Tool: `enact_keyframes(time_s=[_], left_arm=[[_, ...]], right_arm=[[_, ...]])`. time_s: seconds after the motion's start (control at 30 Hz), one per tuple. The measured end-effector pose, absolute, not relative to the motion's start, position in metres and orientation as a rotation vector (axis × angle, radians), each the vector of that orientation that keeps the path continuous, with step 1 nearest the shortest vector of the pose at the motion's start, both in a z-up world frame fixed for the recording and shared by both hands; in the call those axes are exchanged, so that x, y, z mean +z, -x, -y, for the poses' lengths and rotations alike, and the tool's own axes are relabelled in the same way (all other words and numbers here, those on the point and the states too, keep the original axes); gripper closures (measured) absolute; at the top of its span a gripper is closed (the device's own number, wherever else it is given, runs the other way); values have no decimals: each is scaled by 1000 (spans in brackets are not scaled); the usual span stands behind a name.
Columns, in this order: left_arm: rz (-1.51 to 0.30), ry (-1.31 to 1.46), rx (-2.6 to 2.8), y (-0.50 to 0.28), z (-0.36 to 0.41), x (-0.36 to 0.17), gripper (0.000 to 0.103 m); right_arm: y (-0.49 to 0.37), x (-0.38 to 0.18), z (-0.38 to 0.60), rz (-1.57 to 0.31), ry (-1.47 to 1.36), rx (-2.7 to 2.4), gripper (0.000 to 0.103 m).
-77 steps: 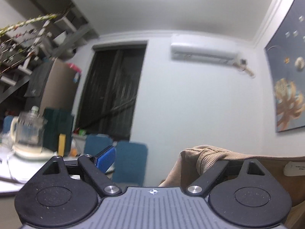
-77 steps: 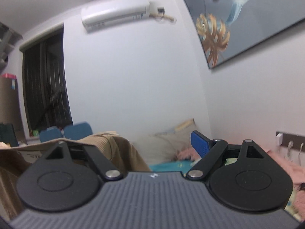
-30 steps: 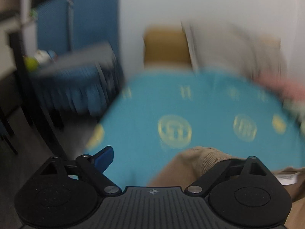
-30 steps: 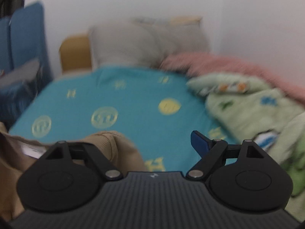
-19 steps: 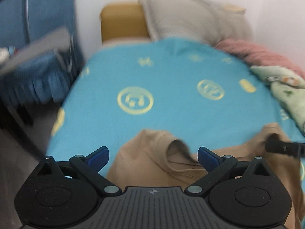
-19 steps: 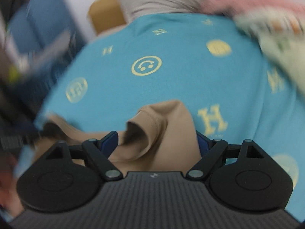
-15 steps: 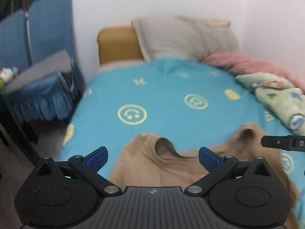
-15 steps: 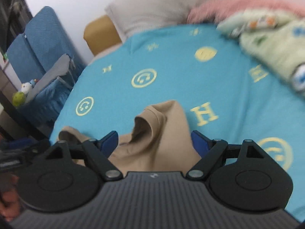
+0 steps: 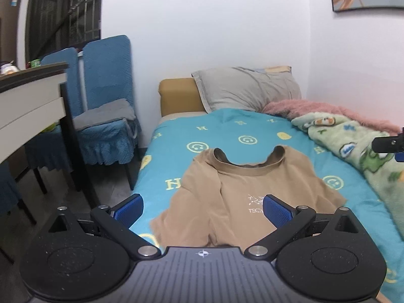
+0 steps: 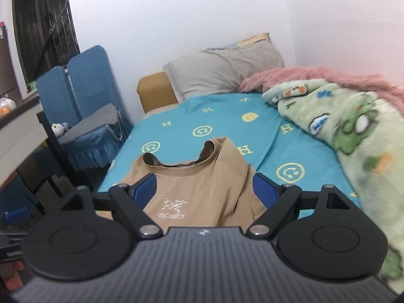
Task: Fold clothes
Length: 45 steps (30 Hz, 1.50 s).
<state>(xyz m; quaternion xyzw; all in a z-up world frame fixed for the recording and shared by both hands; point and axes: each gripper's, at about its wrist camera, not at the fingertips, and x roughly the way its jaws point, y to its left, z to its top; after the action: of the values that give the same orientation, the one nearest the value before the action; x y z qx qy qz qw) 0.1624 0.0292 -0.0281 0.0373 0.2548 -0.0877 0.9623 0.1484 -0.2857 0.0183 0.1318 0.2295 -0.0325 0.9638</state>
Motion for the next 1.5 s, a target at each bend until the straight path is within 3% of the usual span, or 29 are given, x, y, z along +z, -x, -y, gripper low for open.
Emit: enact_keyframes(time_s=[0.17,0.33,0.43,0.77,1.03,1.3,1.4,1.47,1.5], left_arm=[[-629,31,-115,-138,-36,30,3],[-588,175,-118,-130,-56,41,3],[-576,238,-79,-127,-62,25,5],[-680,354,74,-175,-84,-25,16],[-786,518,138,-242,-112,-98,27],[-795,560,146,-304,-108,-152,29],[-786,565,122,-321,-105,-164,40],[-785,542,80,-330,-103,-165,84],[-798,534,56,-335,-102,-166,93]], right_arm=[[-101,41,279,-411,-286,-58,18],[-75,12,281,-365,-322,-20,18],[-69,-15,282,-380,-325,-36,18],[-89,-27,295,-403,-366,-42,19],[-106,-51,319,-452,-421,-82,19],[-135,-75,327,-505,-437,-111,19],[-146,-85,328,-532,-437,-117,19],[-153,-91,328,-550,-437,-122,19],[-156,-94,328,-561,-440,-122,19]])
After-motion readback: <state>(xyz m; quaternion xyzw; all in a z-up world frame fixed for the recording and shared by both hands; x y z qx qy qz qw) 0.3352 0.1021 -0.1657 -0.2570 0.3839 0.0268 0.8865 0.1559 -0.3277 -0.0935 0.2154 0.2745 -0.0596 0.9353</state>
